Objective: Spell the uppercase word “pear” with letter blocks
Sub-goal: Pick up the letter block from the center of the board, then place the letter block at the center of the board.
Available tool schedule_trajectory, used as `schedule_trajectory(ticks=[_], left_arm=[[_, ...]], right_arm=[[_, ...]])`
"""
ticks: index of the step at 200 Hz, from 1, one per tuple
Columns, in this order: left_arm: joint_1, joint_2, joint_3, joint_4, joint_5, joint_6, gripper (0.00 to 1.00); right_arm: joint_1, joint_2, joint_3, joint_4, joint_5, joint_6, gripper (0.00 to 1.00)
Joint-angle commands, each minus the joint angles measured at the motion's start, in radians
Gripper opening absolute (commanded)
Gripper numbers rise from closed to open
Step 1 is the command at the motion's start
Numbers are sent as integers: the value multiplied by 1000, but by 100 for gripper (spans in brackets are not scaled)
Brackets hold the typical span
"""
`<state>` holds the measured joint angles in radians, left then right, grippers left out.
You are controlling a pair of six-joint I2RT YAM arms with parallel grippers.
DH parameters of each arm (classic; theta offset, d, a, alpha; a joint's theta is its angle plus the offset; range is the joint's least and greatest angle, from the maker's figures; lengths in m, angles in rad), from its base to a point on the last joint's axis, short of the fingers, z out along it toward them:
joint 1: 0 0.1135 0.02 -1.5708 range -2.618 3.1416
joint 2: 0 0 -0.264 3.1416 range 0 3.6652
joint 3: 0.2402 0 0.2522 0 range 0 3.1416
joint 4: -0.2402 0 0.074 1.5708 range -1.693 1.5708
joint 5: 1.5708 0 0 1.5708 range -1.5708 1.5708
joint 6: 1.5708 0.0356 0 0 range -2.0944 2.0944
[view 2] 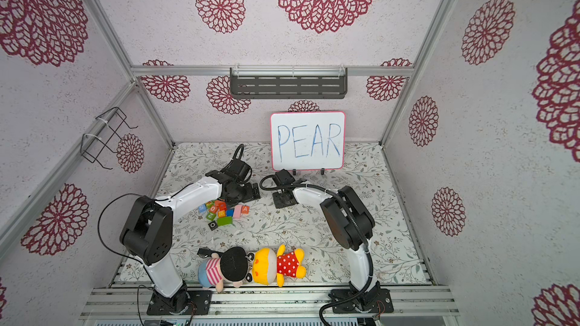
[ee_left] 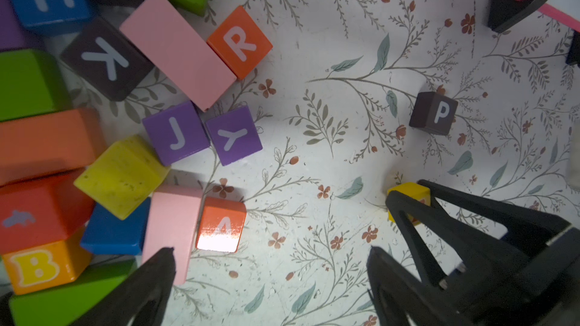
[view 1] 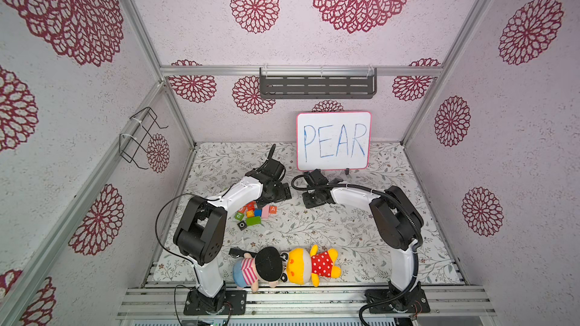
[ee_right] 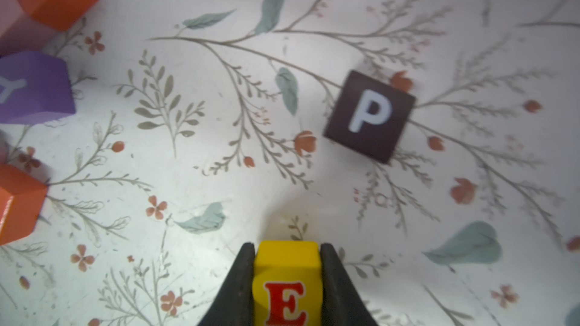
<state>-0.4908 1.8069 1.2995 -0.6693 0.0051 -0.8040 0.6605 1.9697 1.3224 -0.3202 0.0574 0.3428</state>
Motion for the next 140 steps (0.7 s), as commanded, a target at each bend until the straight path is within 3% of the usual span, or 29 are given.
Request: schedule_trajectory(ticks=[1,48,140], left_arm=[[6,-7,35,34,31,12,98],[7,-8,64,58,60,29,98],[18,22,106,60,78,37,98]], right_arm=[[-48,-96,-16,10,74,104,23],[-100,-72,12,-5,161,203,23],[-108,57,154,-29,165,244,23]])
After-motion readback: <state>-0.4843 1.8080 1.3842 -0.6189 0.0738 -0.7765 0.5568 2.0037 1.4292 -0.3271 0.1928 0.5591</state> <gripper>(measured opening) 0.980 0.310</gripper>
